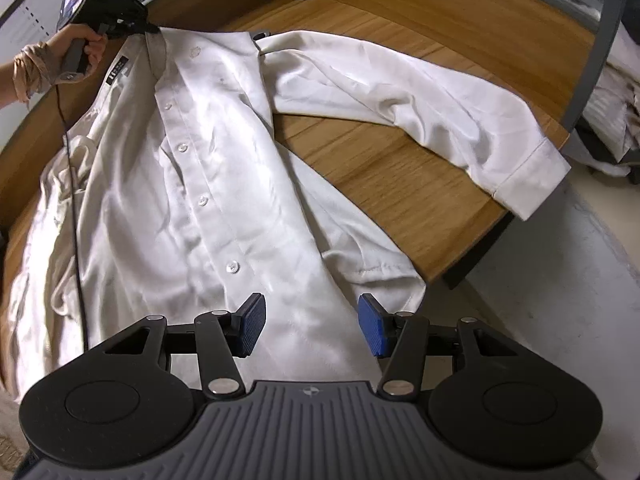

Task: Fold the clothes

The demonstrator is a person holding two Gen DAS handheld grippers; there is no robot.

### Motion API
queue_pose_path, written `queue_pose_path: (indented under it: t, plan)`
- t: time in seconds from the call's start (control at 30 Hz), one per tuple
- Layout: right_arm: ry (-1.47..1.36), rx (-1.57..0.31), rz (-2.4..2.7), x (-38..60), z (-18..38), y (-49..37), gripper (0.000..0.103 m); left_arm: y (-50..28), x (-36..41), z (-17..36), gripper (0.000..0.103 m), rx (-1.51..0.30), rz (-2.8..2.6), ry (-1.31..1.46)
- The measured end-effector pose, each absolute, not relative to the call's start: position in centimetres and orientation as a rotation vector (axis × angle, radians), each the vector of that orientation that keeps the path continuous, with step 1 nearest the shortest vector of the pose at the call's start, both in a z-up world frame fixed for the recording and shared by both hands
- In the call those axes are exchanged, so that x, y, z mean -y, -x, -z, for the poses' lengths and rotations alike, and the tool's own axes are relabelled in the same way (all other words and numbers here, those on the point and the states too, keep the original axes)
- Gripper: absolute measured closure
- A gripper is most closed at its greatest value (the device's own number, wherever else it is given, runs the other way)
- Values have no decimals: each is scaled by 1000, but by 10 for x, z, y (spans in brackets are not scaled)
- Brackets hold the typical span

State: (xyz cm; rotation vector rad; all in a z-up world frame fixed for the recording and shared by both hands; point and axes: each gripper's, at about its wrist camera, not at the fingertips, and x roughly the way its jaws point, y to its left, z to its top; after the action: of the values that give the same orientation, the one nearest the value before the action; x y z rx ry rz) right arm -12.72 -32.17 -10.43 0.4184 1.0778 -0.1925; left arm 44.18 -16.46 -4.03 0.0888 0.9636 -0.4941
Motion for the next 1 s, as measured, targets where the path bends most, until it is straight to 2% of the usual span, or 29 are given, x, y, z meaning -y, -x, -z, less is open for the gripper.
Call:
queue_pose_path:
  t: [0.03, 0.1, 0.17, 0.2, 0.23, 0.3, 0.63, 0.8, 0.87, 0.9, 0.93, 1.0]
  plan:
    - [-398, -1071, 213, 322, 104, 127, 46, -440, 163, 39, 94, -973, 507, -86]
    - [-363, -1061, 248, 325, 105, 125, 46, -432, 157, 36, 76, -975, 542, -76]
    - [-348, -1062, 266, 333, 108, 122, 47, -419, 151, 32, 64, -981, 574, -84]
    - [-342, -1066, 273, 337, 110, 120, 50, -411, 148, 31, 63, -991, 591, -92]
    - [-335, -1078, 279, 342, 114, 119, 57, -403, 146, 30, 62, -1004, 604, -96]
    - [-283, -1110, 280, 345, 122, 116, 65, -389, 141, 30, 56, -1034, 625, -94]
    - [279, -1161, 106, 311, 144, 112, 65, -308, 110, 28, 48, -1150, 663, -78]
    - [384, -1107, 15, 302, 148, 110, 66, -269, 102, 33, 45, -1202, 668, -98]
    - [410, -1083, -32, 299, 148, 110, 74, -252, 97, 40, 44, -1229, 670, -97]
    - [409, -1077, -47, 301, 147, 110, 92, -244, 95, 45, 43, -1249, 663, -99]
    - [402, -1074, -56, 303, 146, 110, 97, -238, 94, 51, 43, -1269, 654, -102]
    - [376, -1060, -44, 312, 141, 113, 98, -226, 91, 63, 43, -1297, 629, -99]
